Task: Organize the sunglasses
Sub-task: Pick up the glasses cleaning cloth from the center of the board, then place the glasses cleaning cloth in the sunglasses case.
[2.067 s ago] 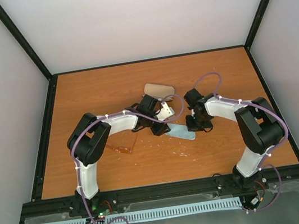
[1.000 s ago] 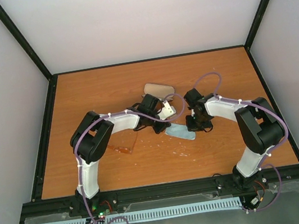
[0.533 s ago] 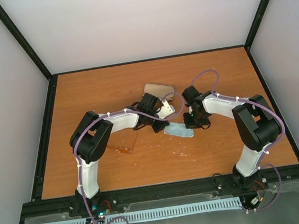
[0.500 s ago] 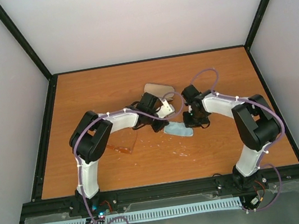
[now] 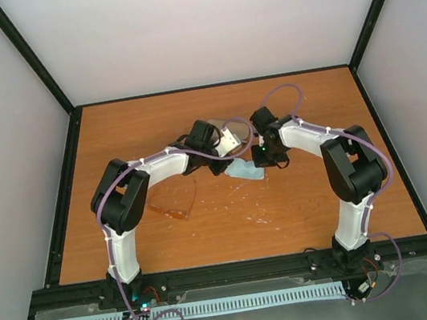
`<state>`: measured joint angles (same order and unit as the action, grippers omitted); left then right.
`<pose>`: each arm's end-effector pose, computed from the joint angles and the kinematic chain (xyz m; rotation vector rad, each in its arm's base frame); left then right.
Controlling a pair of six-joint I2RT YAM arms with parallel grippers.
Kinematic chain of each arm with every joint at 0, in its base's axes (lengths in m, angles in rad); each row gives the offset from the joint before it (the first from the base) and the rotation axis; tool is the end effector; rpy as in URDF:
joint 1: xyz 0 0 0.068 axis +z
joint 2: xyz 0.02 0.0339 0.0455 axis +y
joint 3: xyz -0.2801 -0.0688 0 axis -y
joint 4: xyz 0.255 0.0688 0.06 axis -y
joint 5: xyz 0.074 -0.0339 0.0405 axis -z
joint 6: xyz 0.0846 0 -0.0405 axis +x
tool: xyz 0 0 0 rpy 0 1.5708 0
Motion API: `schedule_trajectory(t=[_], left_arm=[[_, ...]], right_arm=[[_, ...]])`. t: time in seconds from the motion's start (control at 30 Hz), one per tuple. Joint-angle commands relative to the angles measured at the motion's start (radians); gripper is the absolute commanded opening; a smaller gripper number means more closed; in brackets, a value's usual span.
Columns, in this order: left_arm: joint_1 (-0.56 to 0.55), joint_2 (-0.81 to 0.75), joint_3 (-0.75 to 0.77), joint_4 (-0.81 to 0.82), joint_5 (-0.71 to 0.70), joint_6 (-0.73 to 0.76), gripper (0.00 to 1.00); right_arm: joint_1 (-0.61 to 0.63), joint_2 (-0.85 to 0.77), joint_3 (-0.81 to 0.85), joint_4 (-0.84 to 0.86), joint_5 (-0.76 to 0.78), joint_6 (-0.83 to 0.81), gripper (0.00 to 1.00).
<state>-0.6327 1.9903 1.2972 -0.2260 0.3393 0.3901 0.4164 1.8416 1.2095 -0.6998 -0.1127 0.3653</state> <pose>0.3558 -0.2958 0.1303 1.3423 2.0978 -0.5244 0.3377 0.1598 0.1276 -0.0953 2.9483 0.2887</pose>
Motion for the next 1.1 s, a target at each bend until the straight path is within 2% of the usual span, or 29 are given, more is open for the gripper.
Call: schedule_trajectory(t=[0.0, 0.4, 0.57, 1.07], left_arm=[[0.028, -0.029, 0.046, -0.004, -0.014, 0.032, 0.01], [0.113, 0.024, 0.146, -0.015, -0.014, 0.064, 0.0], [0.137, 0.072, 0.233, -0.04, -0.006, 0.072, 0.0], [0.203, 0.178, 0.368, -0.081, 0.013, 0.103, 0.0]], right_arm=[[0.006, 0.037, 0.071, -0.017, 0.007, -0.022, 0.03], [0.007, 0.148, 0.271, -0.042, 0.009, -0.062, 0.03], [0.007, 0.178, 0.325, -0.039, 0.007, -0.073, 0.03], [-0.001, 0.285, 0.495, -0.04, -0.005, -0.111, 0.03]])
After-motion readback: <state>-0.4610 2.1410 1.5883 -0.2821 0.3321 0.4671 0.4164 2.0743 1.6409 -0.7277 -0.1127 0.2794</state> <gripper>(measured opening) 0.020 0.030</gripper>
